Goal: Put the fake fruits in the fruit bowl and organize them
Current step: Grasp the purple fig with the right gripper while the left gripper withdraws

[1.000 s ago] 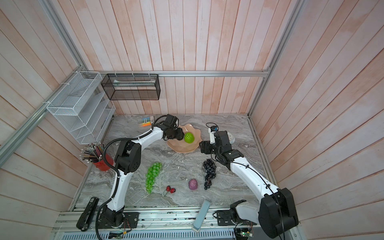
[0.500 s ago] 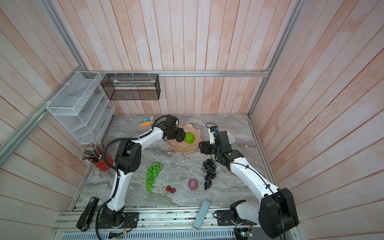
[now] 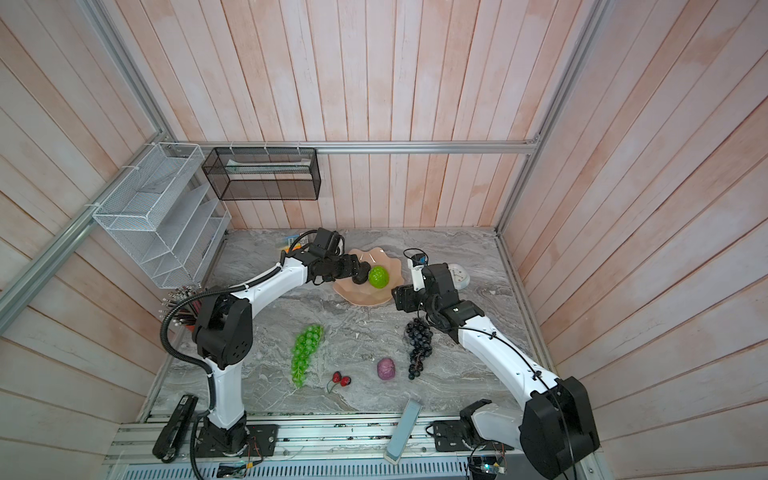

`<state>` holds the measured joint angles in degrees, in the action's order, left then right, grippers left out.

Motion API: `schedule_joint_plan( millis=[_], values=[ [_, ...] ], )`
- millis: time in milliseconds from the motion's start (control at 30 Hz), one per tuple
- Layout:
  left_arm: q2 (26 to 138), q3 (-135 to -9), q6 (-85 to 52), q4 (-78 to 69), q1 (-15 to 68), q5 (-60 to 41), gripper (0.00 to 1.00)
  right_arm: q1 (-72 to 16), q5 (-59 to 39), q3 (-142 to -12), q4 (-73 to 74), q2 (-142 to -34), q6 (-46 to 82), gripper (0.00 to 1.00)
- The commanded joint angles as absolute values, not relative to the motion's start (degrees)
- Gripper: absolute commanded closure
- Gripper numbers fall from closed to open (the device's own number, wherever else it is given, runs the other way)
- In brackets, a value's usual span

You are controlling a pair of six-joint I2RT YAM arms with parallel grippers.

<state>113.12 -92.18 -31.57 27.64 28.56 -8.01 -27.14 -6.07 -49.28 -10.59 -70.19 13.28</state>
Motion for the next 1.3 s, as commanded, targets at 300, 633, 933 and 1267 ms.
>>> schedule_joint_plan(
  millis=[300, 633, 933, 1267],
  values=[
    [93.43, -74.17, -30.27, 28.56, 34.08, -1.85, 0.2, -37.67, -1.05, -51.52, -21.92, -72.22, 14.43, 0.19],
    [90.35, -69.12, -32.89, 26.55, 34.01, -4.78, 0.2, -46.97, -2.57, -41.86, -24.52, -71.04, 26.64, 0.16],
    [89.74, -65.58, -33.93, 22.73, 33.93, -5.53, 0.2, -51.68, -2.99, -38.31, -26.08, -75.43, 28.76, 0.22],
    [90.03, -64.82, -34.88, 22.04, 33.4, -6.15, 0.2, -51.76, -5.66, -37.95, -25.45, -79.41, 29.07, 0.38]
  ],
)
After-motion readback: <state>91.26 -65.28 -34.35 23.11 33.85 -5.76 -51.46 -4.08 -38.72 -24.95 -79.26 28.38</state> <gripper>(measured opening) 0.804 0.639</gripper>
